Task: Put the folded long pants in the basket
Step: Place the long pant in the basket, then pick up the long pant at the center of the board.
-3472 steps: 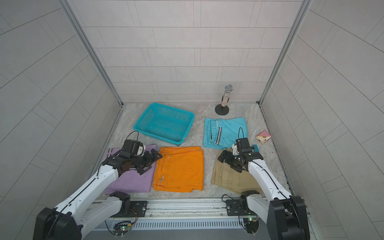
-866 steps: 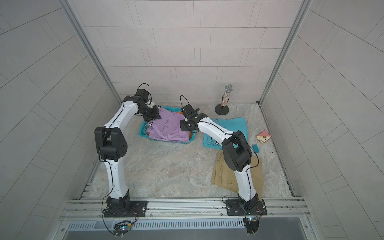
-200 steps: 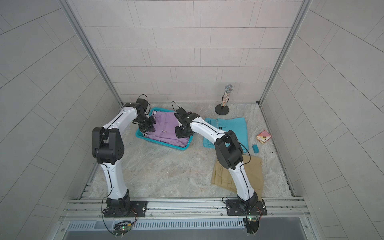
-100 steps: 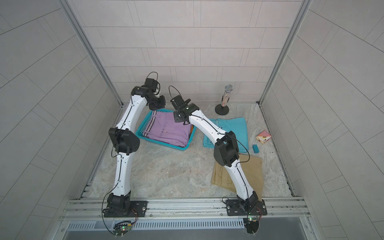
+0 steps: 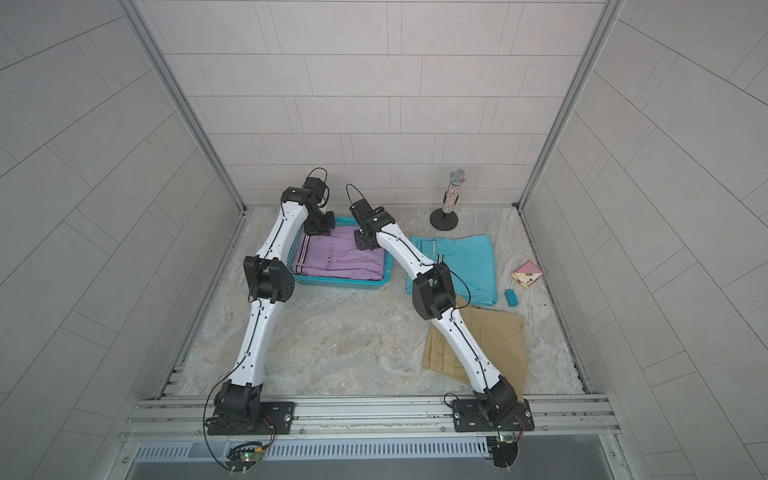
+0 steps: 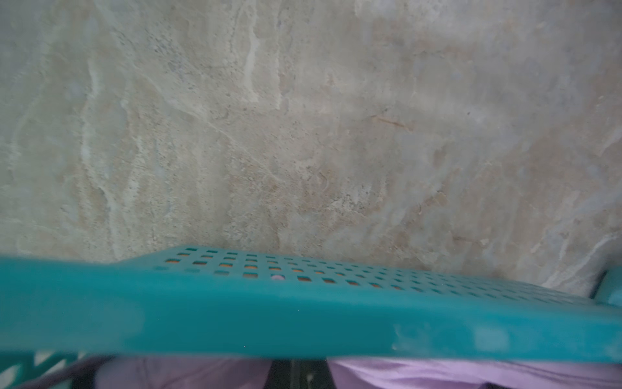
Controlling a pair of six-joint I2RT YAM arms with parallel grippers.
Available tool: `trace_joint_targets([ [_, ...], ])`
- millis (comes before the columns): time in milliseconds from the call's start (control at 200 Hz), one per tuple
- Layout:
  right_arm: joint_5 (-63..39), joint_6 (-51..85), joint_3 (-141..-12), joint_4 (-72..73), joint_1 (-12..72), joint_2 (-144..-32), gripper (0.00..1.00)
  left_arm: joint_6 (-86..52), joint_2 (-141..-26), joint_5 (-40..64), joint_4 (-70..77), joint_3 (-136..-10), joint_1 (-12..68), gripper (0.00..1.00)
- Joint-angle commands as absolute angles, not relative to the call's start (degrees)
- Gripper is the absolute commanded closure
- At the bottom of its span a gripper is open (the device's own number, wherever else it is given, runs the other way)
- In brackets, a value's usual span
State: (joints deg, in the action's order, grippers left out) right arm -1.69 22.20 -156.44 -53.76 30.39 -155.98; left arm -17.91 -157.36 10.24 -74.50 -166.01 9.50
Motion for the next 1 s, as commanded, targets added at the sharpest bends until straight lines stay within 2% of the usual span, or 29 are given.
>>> trace_joint_targets([
  [0,-4.85,18.51,-156.26,-57.51,27.94,-156.87,0.60,-17.33,-157.41,6.36,-81.12,-167.99,8.45,1.00],
  [95,-6.14,17.11,-151.44,-56.15,28.32,-150.53,0.54,-18.23,-151.99,7.11,-81.25,-168.14,8.78,1.00],
  [110,-6.56,17.06,-150.45,-55.78,28.30,-149.07,0.52,-18.28,-150.86,7.18,-81.34,-168.09,8.91,0.97],
  [130,-7.01,17.07,-149.03,-55.18,28.38,-147.15,0.51,-18.45,-149.28,7.20,-81.53,-167.94,9.10,0.90],
  [170,-7.89,17.34,-145.97,-53.70,28.47,-142.97,0.47,-18.41,-145.63,7.48,-82.01,-167.08,9.71,0.68],
  [245,-9.56,18.96,-140.10,-50.60,28.56,-135.13,0.38,-18.42,-137.76,5.89,-82.79,-163.42,11.78,0.20],
  [275,-10.31,19.68,-137.60,-49.05,28.56,-131.73,0.35,-18.86,-134.53,4.88,-83.40,-162.19,12.94,0.06],
  [295,-10.72,20.12,-136.00,-48.13,28.56,-129.46,0.32,-18.99,-132.51,4.49,-83.96,-161.34,13.69,0.01],
  [430,-10.13,22.53,-126.24,-47.35,28.60,-114.65,0.25,-21.21,-120.81,-0.72,-89.10,-154.74,21.99,0.00],
  [515,-6.50,23.61,-115.45,-47.18,28.57,-103.21,0.21,-23.49,-111.78,-2.56,-86.13,-141.39,29.93,0.00],
  [615,1.33,24.92,-99.27,-44.53,28.08,-88.01,0.16,-28.96,-96.29,0.28,-67.42,-113.59,37.98,0.00],
  [695,7.23,26.26,-88.69,-45.07,25.83,-76.82,0.12,-38.00,-83.90,8.82,-44.89,-88.39,39.81,0.00],
  [755,7.13,27.21,-82.21,-45.99,22.04,-69.42,0.12,-45.78,-77.50,12.87,-29.09,-72.74,41.24,0.00],
  [851,5.66,28.38,-75.20,-48.27,16.34,-59.81,0.10,-51.95,-74.53,13.49,-13.59,-58.01,44.92,0.00],
  [996,2.35,28.84,-70.51,-50.67,12.57,-51.34,0.06,-56.72,-77.70,14.14,4.28,-46.89,49.67,0.00],
])
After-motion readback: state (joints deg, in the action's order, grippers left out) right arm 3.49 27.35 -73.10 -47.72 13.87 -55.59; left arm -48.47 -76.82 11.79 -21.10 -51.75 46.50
